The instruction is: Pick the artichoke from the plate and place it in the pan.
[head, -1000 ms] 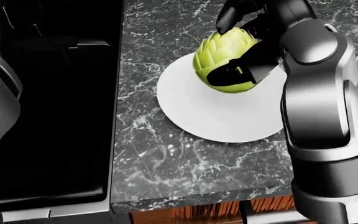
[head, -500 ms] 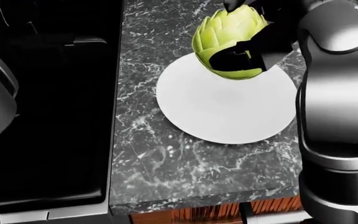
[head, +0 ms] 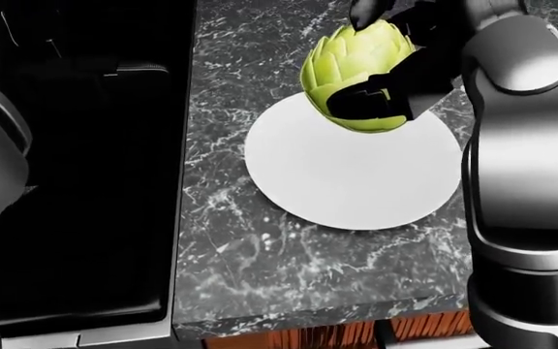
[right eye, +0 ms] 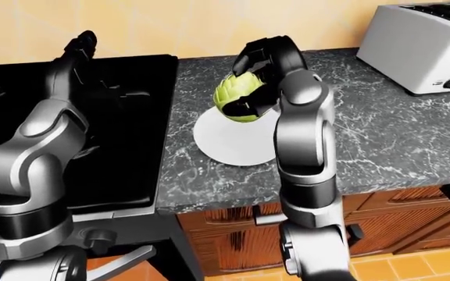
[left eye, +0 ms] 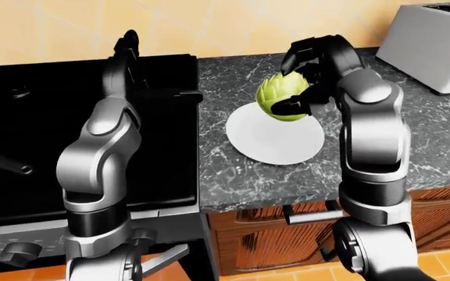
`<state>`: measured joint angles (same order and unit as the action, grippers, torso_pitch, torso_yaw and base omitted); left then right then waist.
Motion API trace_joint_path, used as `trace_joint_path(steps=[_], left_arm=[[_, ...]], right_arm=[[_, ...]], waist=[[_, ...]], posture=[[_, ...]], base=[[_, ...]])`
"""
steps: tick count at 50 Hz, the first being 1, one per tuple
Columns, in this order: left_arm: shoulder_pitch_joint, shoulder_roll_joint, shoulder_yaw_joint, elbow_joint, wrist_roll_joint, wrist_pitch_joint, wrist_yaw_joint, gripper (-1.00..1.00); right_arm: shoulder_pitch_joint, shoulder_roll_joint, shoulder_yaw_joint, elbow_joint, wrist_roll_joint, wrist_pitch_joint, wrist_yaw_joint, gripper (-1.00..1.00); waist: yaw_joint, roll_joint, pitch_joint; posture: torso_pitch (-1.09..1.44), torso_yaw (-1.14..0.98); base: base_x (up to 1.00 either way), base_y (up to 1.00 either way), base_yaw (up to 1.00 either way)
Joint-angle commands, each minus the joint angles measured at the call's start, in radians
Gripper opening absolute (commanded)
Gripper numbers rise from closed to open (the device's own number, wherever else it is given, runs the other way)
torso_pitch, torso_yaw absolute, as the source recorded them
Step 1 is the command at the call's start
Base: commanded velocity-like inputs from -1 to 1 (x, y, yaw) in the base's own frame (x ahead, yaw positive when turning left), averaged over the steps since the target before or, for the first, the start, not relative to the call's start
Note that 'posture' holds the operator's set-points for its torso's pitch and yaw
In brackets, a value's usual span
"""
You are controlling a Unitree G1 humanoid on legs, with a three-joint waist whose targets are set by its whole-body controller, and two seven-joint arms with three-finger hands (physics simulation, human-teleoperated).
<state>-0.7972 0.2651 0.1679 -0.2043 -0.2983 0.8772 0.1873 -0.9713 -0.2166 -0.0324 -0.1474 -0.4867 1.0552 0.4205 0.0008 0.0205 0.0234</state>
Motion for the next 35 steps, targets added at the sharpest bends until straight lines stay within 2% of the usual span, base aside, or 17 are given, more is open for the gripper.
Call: trace_joint_path(steps=[1, 13, 16, 19, 21, 24, 27, 29, 30, 31, 33, 34, 35], left_arm=[[-0.036, 0.009, 0.007, -0.039, 0.001, -0.033, 0.0, 1.0], [-0.034, 0.007, 0.007, -0.046, 0.002, -0.027, 0.0, 1.0], [-0.034, 0.007, 0.006, -0.047, 0.002, -0.027, 0.0, 1.0], [-0.034, 0.007, 0.007, -0.05, 0.002, -0.024, 0.001, 1.0], [-0.035, 0.008, 0.007, -0.043, 0.003, -0.029, -0.001, 1.0], [-0.036, 0.007, 0.007, -0.045, 0.003, -0.028, 0.0, 1.0], [-0.036, 0.007, 0.007, -0.045, 0.003, -0.027, 0.0, 1.0], [-0.036, 0.007, 0.007, -0.045, 0.003, -0.027, 0.0, 1.0], [-0.036, 0.007, 0.007, -0.045, 0.003, -0.027, 0.0, 1.0], [-0.036, 0.007, 0.007, -0.045, 0.003, -0.027, 0.0, 1.0], [-0.036, 0.007, 0.007, -0.045, 0.003, -0.027, 0.0, 1.0], [-0.036, 0.007, 0.006, -0.045, 0.003, -0.027, 0.0, 1.0], [-0.037, 0.007, 0.007, -0.037, 0.004, -0.032, -0.002, 1.0]], right_arm=[[-0.041, -0.01, -0.015, -0.042, -0.005, -0.043, -0.018, -1.0], [-0.038, -0.013, -0.013, -0.046, 0.002, -0.041, -0.021, -1.0], [-0.034, -0.012, -0.013, -0.043, 0.005, -0.046, -0.023, -1.0], [-0.033, -0.012, -0.013, -0.043, 0.005, -0.046, -0.025, -1.0], [-0.033, -0.012, -0.013, -0.043, 0.006, -0.045, -0.025, -1.0], [-0.034, -0.014, -0.014, -0.044, 0.006, -0.044, -0.025, -1.0], [-0.032, -0.013, -0.013, -0.043, 0.008, -0.045, -0.026, -1.0], [-0.032, -0.012, -0.013, -0.041, 0.008, -0.047, -0.028, -1.0], [-0.034, -0.013, -0.012, -0.04, 0.008, -0.046, -0.027, -1.0], [-0.035, -0.013, -0.012, -0.039, 0.008, -0.045, -0.026, -1.0], [-0.035, -0.014, -0.013, -0.039, 0.009, -0.046, -0.026, -1.0], [-0.035, -0.015, -0.013, -0.04, 0.009, -0.045, -0.026, -1.0], [-0.034, -0.015, -0.012, -0.042, 0.008, -0.044, -0.025, -1.0]], waist=[[-0.002, 0.001, -0.035], [-0.005, 0.001, -0.015], [-0.005, -0.009, -0.014], [-0.006, -0.029, -0.011], [-0.004, -0.032, -0.014], [-0.001, -0.027, -0.022], [0.005, -0.008, -0.022], [0.005, 0.016, -0.014], [0.004, 0.034, -0.014], [0.003, 0.064, -0.019], [0.002, 0.049, -0.017], [-0.004, 0.055, -0.019], [-0.003, 0.049, -0.023]], posture=[[0.0, 0.0], [0.0, 0.0], [0.0, 0.0], [0.0, 0.0], [0.0, 0.0], [0.0, 0.0], [0.0, 0.0], [0.0, 0.0], [0.0, 0.0], [0.0, 0.0], [0.0, 0.0], [0.0, 0.0], [0.0, 0.0]], base=[[-0.12, 0.0, 0.0], [-0.1, 0.0, 0.0], [-0.09, 0.0, 0.0], [-0.09, 0.0, 0.0], [-0.09, 0.0, 0.0], [-0.09, 0.0, 0.0], [-0.08, 0.0, 0.0], [-0.07, 0.0, 0.0], [-0.06, 0.0, 0.0], [-0.07, 0.0, 0.0], [-0.07, 0.0, 0.0], [-0.06, 0.0, 0.0], [-0.06, 0.0, 0.0]])
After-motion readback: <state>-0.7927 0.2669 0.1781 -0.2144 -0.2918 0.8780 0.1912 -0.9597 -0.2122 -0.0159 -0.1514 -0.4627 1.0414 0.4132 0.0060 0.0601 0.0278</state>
